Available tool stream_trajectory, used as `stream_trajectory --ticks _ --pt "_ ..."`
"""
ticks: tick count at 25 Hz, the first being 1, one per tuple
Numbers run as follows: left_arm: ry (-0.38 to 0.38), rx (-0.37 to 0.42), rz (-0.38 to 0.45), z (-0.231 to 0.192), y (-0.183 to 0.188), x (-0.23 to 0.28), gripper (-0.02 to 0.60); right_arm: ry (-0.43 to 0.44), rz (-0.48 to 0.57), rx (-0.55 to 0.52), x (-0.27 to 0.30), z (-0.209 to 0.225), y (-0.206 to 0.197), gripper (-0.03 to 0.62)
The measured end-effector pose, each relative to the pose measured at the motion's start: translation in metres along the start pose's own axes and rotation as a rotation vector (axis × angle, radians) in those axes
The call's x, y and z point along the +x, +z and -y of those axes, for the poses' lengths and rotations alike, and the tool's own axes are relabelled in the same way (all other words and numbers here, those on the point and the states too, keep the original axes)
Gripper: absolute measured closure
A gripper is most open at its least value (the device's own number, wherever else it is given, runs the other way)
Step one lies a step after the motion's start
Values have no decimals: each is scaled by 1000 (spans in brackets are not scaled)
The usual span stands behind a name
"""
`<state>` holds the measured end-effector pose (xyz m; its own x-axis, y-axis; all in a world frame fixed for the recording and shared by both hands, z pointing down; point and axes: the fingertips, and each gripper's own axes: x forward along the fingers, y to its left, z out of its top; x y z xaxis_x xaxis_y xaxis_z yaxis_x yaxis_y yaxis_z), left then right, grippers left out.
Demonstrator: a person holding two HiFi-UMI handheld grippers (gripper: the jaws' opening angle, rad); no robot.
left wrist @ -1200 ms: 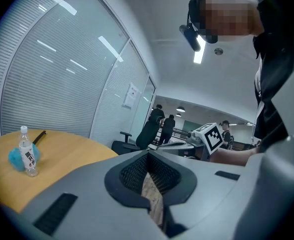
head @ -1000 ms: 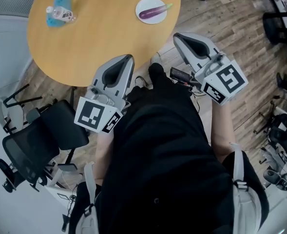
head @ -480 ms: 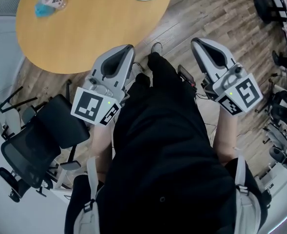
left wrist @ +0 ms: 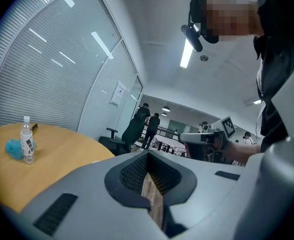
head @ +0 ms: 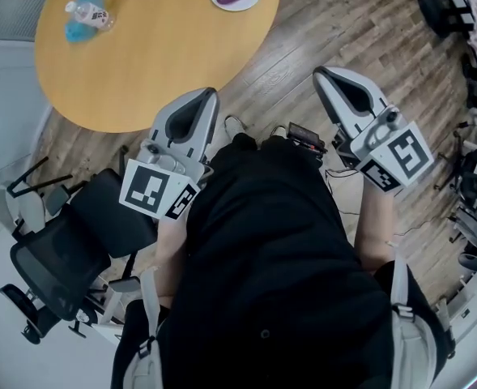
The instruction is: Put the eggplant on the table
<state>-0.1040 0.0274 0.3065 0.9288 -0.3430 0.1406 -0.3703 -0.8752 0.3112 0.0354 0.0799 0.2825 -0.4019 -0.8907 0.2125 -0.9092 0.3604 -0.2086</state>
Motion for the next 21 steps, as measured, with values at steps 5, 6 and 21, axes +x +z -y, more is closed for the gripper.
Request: stream_trajectory --ticks 5,6,21 --pt "-16 6 -10 5 0 4 569 -14 15 21 -4 2 0 577" --pt "-20 8 -11 5 1 6 570 -15 15 26 -4 3 -1 577" --pt "-29 18 -21 1 7 19 569 -36 22 36 1 19 2 577"
